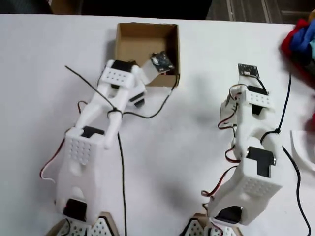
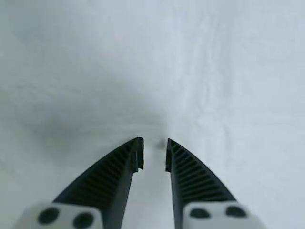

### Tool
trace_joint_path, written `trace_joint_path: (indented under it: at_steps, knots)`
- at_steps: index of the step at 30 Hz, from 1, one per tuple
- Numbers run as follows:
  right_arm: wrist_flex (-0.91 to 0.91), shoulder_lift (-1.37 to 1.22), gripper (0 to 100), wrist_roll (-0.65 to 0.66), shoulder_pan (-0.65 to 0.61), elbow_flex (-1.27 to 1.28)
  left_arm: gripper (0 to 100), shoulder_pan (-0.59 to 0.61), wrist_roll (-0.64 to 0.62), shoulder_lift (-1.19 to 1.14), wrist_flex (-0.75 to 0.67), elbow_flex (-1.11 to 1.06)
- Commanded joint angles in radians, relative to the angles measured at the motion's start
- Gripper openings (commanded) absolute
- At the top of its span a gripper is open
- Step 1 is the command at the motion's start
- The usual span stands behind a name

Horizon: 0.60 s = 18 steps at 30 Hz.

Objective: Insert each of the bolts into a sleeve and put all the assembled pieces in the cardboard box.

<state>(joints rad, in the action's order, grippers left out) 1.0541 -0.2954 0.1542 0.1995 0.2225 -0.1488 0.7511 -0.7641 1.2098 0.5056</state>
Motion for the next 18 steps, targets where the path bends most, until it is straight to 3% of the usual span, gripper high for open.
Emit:
trace_joint_path:
  at_steps: [1, 3, 12, 18]
  knots:
    - [-0.012, 0.067, 7.0, -0.008, 0.012, -0.002, 6, -0.02, 0.009, 0.005, 0.011, 0.038]
    - [-0.012, 0.067, 7.0, -0.008, 0.012, -0.002, 2, -0.02, 0.009, 0.005, 0.015, 0.036]
    - [-0.012, 0.067, 7.0, -0.008, 0.012, -0.002, 3, -0.028, 0.046, 0.015, 0.123, 0.045]
    - [-0.012, 0.067, 7.0, -0.008, 0.012, -0.002, 3, 0.003, 0.051, 0.005, 0.071, 0.094]
